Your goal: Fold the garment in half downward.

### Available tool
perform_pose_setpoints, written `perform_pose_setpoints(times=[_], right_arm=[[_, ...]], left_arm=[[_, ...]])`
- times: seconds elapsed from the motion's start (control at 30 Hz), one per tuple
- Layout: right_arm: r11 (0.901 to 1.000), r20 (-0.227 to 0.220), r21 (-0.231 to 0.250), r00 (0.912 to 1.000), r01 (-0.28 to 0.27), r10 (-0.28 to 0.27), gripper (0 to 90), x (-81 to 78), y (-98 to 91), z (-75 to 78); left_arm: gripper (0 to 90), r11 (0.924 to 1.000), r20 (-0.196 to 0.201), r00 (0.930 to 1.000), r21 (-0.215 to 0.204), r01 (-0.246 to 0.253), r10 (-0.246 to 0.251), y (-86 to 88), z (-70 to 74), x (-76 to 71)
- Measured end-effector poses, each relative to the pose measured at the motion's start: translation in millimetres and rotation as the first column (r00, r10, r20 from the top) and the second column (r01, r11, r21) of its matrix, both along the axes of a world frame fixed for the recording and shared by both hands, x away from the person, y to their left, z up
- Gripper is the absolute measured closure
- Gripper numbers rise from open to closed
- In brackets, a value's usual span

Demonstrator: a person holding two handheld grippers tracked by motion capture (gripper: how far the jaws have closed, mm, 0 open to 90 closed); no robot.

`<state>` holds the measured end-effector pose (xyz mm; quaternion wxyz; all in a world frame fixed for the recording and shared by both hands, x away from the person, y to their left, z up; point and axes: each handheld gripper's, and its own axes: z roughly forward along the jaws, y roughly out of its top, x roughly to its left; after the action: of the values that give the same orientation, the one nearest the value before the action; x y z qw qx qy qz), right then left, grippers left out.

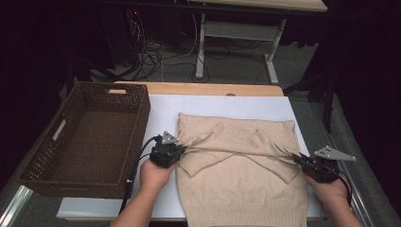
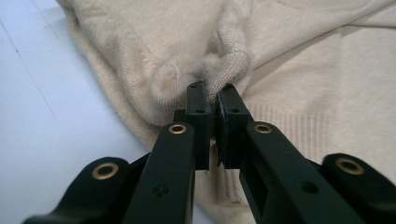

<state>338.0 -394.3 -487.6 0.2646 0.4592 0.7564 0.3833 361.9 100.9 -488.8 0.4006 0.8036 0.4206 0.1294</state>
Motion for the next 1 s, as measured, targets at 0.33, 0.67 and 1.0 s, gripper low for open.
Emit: perform_pose_setpoints(times=[0.33,0.67,1.0], right_arm=[[1.0000,0.032,0.008,0.9995,0.001,-0.001,80.6,-21.5,-9.9,7.6],[0.9986,0.036,0.051,0.9992,0.014,-0.016,80.9,-59.8,-15.1,-1.3],[0.9988,0.029,0.048,0.9995,0.013,-0.015,81.1,-93.0,-20.8,-6.9]], left_arm=[[81.9,0.9987,0.017,0.9991,-0.031,0.039,-0.039,3.1,10.4,-30.6],[81.8,0.9957,-0.002,0.9969,-0.050,0.078,-0.078,4.5,0.2,-69.9],[81.8,0.9919,-0.016,0.9937,-0.063,0.110,-0.111,10.6,-2.5,-96.2]])
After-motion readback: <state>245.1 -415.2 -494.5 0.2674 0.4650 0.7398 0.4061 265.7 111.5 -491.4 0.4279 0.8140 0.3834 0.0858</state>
